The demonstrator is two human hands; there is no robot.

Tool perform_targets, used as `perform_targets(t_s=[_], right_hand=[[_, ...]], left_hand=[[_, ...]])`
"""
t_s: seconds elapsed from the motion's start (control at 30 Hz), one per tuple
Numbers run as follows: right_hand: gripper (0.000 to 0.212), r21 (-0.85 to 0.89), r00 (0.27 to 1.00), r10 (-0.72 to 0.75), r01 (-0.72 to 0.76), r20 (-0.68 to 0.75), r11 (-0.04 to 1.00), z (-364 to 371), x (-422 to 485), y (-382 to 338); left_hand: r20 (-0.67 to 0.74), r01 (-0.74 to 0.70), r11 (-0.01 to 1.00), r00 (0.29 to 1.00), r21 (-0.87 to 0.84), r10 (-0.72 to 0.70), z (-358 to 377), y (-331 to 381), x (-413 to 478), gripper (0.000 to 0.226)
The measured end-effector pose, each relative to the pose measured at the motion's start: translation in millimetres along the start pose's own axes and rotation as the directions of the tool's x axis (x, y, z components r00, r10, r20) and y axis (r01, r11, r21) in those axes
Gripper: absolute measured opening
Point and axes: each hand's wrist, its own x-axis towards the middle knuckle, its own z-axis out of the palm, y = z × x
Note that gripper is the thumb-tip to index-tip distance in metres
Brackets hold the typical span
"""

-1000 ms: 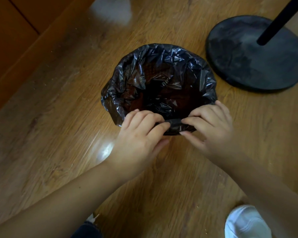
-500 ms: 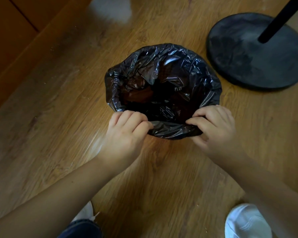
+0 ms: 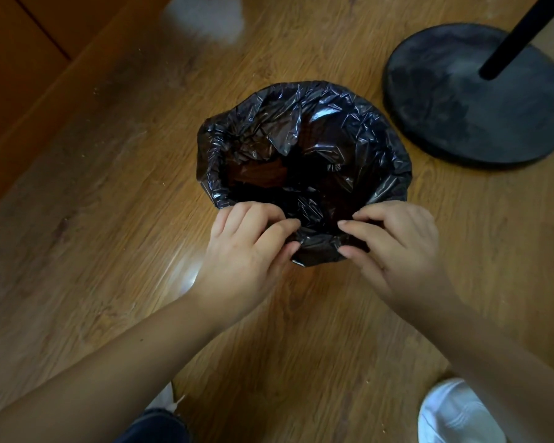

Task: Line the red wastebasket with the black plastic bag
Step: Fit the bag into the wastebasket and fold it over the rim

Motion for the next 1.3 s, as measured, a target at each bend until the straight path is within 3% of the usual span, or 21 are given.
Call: perform_targets(t_s=[0.33,0.6,0.7,0.97,1.13,1.3], right_hand=[[0.024,-0.020,1.000,0.003,-0.003,0.025,1.000,12.1,0.8,-0.4],[0.018,-0.042,1.000,-0.029,0.029,-0.008,0.999,9.9,3.8,-1.1],[0.012,-0.059,1.000,-0.014,0.013,-0.021,0.998,5.8,3.1,3.7],[0.009,-0.088,0.999,0.013,-0.015,-0.030,0.996,6.8,5.7,1.6],[0.008,-0.099,1.000,0.005,-0.008,-0.028,0.995,9.4,6.5,-3.2],[0.006,-0.134,1.000,0.003,-0.005,-0.017,0.991,9.7,12.1,-2.3]], left_hand=[[0.061,-0.024,0.998,0.998,0.057,0.020,5.6,1.0,3.6,0.037],[0.019,-0.080,0.992,0.997,0.101,0.078,8.3,-6.5,-1.0,0.009],[-0.001,-0.068,0.991,0.998,0.117,0.069,7.7,-13.3,-2.8,0.009],[-0.028,-0.018,0.994,0.999,0.108,0.021,7.3,-28.3,-4.8,0.012],[0.043,-0.016,0.999,0.999,0.037,0.014,3.2,-14.1,-6.9,0.038],[0.021,-0.021,0.999,1.000,0.038,0.020,2.8,-3.5,0.8,0.029]])
